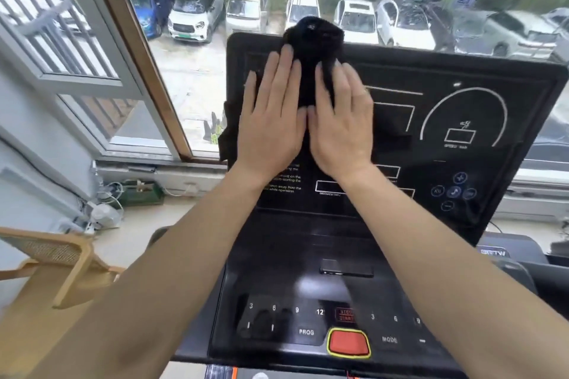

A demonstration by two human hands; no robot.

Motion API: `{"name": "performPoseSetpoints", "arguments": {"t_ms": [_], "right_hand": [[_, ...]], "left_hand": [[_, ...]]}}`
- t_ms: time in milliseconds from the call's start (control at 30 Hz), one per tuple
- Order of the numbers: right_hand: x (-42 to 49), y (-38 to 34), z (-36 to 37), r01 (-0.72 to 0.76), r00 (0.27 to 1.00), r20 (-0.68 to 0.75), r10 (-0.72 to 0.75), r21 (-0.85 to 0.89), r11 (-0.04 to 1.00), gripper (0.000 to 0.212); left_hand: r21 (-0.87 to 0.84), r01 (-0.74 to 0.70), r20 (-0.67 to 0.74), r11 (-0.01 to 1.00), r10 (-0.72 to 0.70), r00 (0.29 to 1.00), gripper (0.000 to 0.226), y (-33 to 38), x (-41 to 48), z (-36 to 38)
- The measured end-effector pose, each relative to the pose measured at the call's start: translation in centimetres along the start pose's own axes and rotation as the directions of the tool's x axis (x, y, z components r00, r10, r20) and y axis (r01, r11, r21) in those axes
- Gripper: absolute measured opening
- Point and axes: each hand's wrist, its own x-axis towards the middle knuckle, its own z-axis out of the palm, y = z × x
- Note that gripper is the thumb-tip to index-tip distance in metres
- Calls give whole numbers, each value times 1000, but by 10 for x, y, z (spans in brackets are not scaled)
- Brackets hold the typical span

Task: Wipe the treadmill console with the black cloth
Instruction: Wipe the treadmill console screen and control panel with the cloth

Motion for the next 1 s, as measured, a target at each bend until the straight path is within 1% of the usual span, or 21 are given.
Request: {"name": "performPoseSetpoints", "arguments": {"t_ms": [67,167,233,267,333,367,433,500,533,600,667,700,767,800,867,933,967,1000], "right_hand": [[-25,-5,2,39,986,163,-34,-29,999,57],[-72,-13,-1,75,947,316,-56,-49,996,59],[-107,-17,-4,148,899,421,-117,-41,988,60],[-114,-16,-5,185,882,447,-149,-38,982,61],[-95,-11,-7,229,876,443,-191,-33,973,63],[-74,-8,-8,237,889,413,-199,-41,971,62],[-20,1,-13,203,929,327,-172,-62,977,60],[15,8,-18,163,949,283,-141,-55,985,60],[20,8,-18,145,953,277,-123,-62,988,61],[6,2,-15,114,956,280,-89,-76,990,61],[-36,-14,-9,136,936,335,-105,-69,988,63],[-62,-18,-8,166,907,401,-128,-61,984,65],[-113,-26,-11,250,818,540,-200,-21,968,71],[-131,-28,-14,289,779,580,-237,4,957,71],[-136,-24,-14,352,737,605,-301,36,935,71],[-102,-18,-12,439,731,571,-373,25,898,69],[-75,-15,-11,460,752,534,-386,-6,888,68],[-44,-12,-12,447,788,492,-370,-44,893,67]], "left_hand": [[41,-17,104,999,12,994,57,2,-28,4],[82,-17,211,996,-1,977,65,-2,-74,6],[107,-58,292,993,25,956,73,-6,-108,8],[127,-87,312,988,44,949,75,-8,-115,9],[154,-114,300,981,63,952,75,-11,-99,6],[160,-107,270,981,61,961,71,-11,-77,3],[163,-67,174,984,39,984,64,-10,-22,-4],[143,-26,114,989,10,993,62,-10,19,-10],[142,-21,102,990,6,995,62,-11,27,-11],[133,-32,103,991,19,994,61,-11,15,-8],[137,-74,165,988,51,985,64,-16,-33,-6],[128,-94,218,987,64,974,66,-16,-62,-2],[115,-103,310,988,62,949,72,-17,-123,2],[120,-102,333,988,56,941,73,-18,-147,1],[141,-95,357,985,39,933,74,-18,-163,3],[174,-56,337,983,-6,942,73,-19,-139,3],[183,-21,298,983,-35,954,71,-20,-116,2],[176,24,249,984,-68,966,69,-21,-89,0]]}}
